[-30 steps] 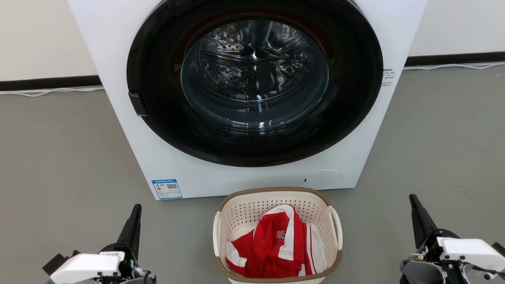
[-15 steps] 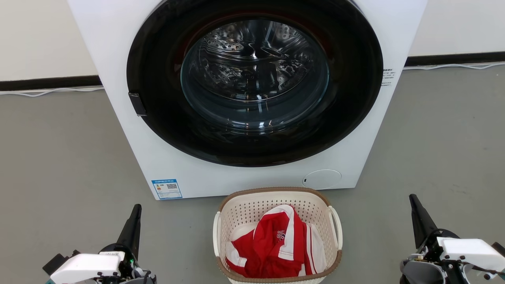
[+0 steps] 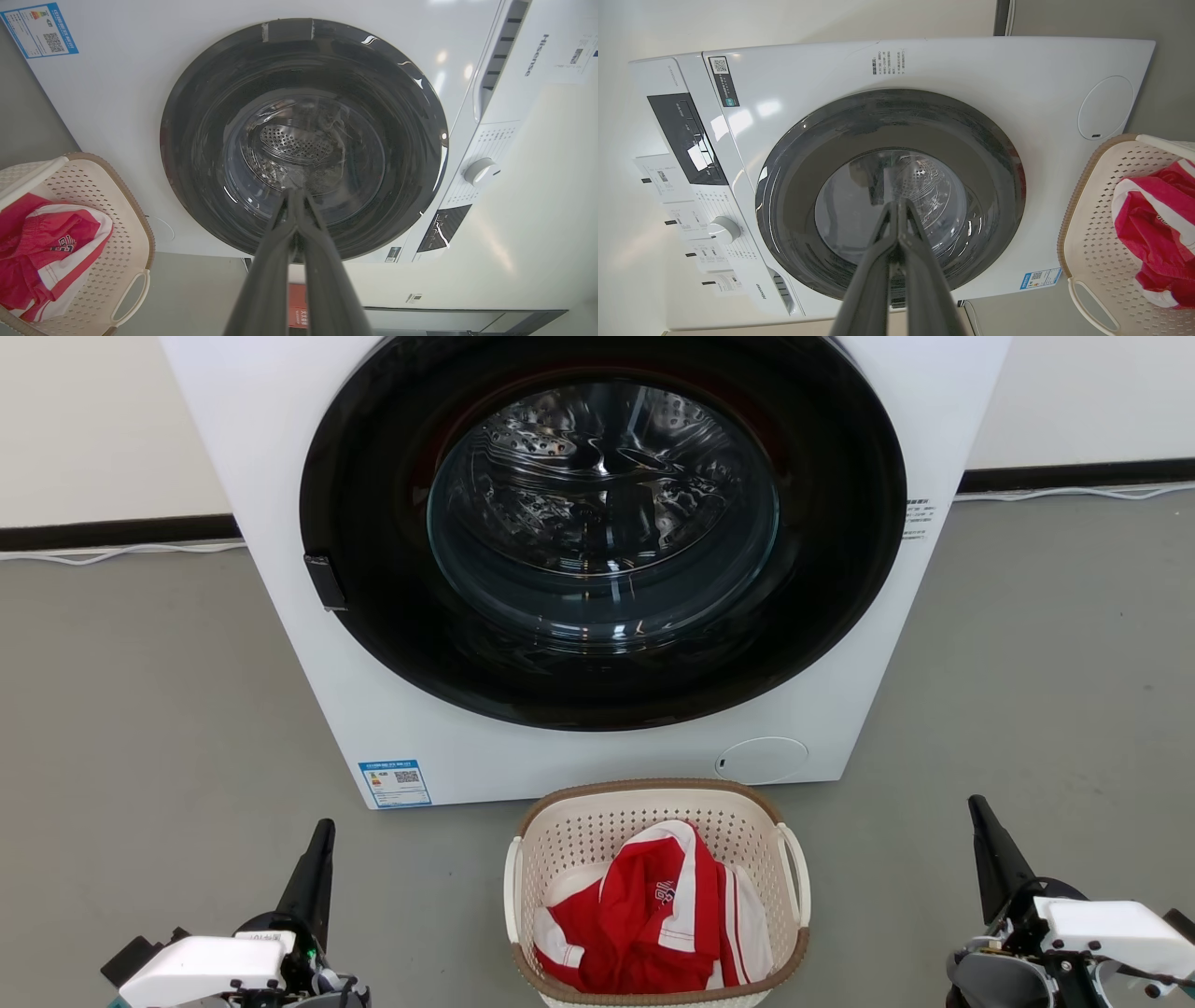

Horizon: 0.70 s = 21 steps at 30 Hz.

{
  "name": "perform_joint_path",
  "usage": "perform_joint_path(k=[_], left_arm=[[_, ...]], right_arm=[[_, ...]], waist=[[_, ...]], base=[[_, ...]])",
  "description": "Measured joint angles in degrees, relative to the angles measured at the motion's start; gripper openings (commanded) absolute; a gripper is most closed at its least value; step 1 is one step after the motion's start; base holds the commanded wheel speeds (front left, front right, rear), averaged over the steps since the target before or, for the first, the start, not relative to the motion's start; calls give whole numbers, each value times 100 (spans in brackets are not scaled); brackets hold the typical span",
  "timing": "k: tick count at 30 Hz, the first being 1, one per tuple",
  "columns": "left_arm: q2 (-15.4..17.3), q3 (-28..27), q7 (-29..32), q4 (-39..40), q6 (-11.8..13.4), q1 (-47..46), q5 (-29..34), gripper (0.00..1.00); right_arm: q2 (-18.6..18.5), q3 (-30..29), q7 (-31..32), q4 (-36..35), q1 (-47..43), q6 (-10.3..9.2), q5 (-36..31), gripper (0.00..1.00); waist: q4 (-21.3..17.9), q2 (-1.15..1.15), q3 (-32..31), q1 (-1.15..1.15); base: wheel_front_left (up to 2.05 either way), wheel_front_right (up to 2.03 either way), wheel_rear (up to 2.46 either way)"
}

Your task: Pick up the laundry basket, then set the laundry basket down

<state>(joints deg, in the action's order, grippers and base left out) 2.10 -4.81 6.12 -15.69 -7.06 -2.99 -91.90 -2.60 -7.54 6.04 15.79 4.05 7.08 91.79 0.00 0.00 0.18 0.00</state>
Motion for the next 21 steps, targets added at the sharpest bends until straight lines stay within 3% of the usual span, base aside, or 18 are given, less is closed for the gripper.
perform_joint_path(k=[21], left_arm=[[0, 0, 0, 0, 0, 0, 0, 0]], right_arm=[[0, 0, 0, 0, 0, -1, 0, 0]], waist=[[0, 0, 0, 0]], base=[[0, 0, 0]])
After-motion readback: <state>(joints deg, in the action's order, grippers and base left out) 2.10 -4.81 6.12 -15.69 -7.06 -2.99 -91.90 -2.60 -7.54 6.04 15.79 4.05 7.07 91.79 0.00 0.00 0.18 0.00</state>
